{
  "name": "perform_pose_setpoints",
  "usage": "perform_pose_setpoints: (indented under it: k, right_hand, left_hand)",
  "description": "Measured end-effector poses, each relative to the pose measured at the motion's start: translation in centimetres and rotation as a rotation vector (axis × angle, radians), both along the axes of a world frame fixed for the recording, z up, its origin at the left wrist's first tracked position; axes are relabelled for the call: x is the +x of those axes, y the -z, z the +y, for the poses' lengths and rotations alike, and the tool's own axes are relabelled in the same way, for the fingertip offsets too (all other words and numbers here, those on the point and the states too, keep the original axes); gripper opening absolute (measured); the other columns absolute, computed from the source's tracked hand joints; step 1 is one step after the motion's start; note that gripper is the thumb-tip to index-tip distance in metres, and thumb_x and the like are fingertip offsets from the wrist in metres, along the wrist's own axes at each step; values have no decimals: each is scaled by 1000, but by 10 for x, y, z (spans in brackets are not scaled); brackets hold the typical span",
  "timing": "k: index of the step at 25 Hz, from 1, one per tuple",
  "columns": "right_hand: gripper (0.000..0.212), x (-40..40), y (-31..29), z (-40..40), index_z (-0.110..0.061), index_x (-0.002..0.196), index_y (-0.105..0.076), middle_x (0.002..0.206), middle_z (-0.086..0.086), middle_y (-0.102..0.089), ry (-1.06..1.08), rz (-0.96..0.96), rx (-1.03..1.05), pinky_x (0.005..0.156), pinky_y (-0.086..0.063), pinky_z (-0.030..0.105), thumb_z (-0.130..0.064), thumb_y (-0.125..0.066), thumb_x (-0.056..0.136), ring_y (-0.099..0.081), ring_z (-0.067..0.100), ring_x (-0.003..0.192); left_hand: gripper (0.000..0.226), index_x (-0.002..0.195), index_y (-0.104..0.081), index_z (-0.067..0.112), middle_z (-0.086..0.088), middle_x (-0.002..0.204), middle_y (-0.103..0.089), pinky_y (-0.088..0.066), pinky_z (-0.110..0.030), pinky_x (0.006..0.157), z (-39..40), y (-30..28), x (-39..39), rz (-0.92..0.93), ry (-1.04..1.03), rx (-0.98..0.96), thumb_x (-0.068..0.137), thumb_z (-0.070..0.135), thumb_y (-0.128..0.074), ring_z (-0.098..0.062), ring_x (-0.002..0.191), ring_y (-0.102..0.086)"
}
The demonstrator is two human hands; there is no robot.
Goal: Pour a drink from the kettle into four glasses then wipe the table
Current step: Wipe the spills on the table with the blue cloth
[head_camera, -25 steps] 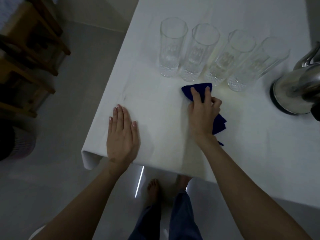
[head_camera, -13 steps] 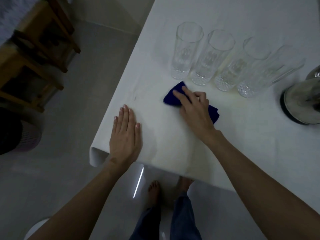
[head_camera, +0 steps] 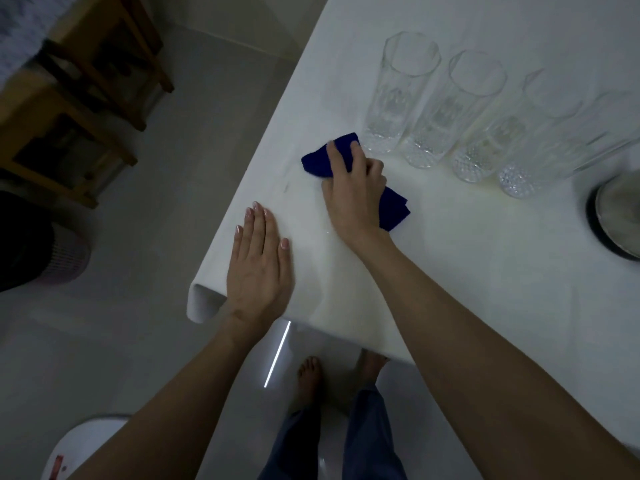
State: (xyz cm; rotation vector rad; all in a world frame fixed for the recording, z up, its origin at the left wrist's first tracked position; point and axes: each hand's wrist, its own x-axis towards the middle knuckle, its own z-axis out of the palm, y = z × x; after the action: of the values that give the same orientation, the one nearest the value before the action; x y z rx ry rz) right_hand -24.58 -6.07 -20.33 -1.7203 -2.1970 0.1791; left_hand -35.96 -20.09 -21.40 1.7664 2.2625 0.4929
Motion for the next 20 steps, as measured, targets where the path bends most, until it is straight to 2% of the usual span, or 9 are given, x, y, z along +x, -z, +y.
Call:
perform_pose_setpoints:
  k: [2,7,11,13,15,18,20]
  right_hand:
    - [50,5,-1,-2,-20,146,-49,157,16,-36,-66,8,-64,95,-36,48,-12,-51,97,-43,39,119]
    - [45,43,-1,-29,-25,124,-71,143,5,-57,-607,69,-32,79,-44,47,-19,-43,89,-51,36,103]
    - [37,89,1,-58,-22,113,-76,138,2,-62,-837,14,-24,79,-41,46,-19,-48,89,-51,32,109]
    - [35,110,-4,-63,-20,109,-77,135,1,-64,-808,57,13,79,-44,48,-17,-48,89,-52,31,109]
    - [38,110,-10,-55,-19,111,-76,136,2,-63,-586,148,50,81,-44,51,-14,-47,88,-47,29,108]
    - [44,69,-14,-25,-15,125,-69,143,13,-56,-146,204,52,88,-39,51,-5,-49,88,-48,38,111]
    - [45,32,-13,-11,-15,132,-65,149,19,-49,-112,170,-45,95,-34,54,-1,-53,90,-44,44,120]
  left_hand:
    - [58,151,-14,3,-12,161,-11,-4,-35,122,-1,-2,1,-10,-13,-2,102,33,-15,-18,149,-5]
    - [64,153,-11,6,-7,162,-6,-1,-31,122,-3,-6,0,-69,-24,-24,99,40,-6,-12,149,0]
    - [63,153,-9,7,-6,162,-5,1,-30,121,-3,-8,-1,-72,-22,-39,99,41,-5,-10,148,1]
    - [62,153,-6,9,-5,163,-2,3,-29,121,-4,-10,1,-83,-19,-58,100,40,-7,-10,148,3]
    - [61,153,-5,9,-4,163,-1,3,-29,121,-4,-10,2,-87,-23,-64,100,40,-9,-10,148,4]
    - [61,153,-5,10,-3,163,-1,3,-29,121,-4,-8,3,-97,-34,-53,101,40,-9,-10,149,4]
    - [62,154,-6,10,-3,163,-1,3,-27,121,-4,-7,2,-108,-39,-46,100,41,-7,-9,149,3]
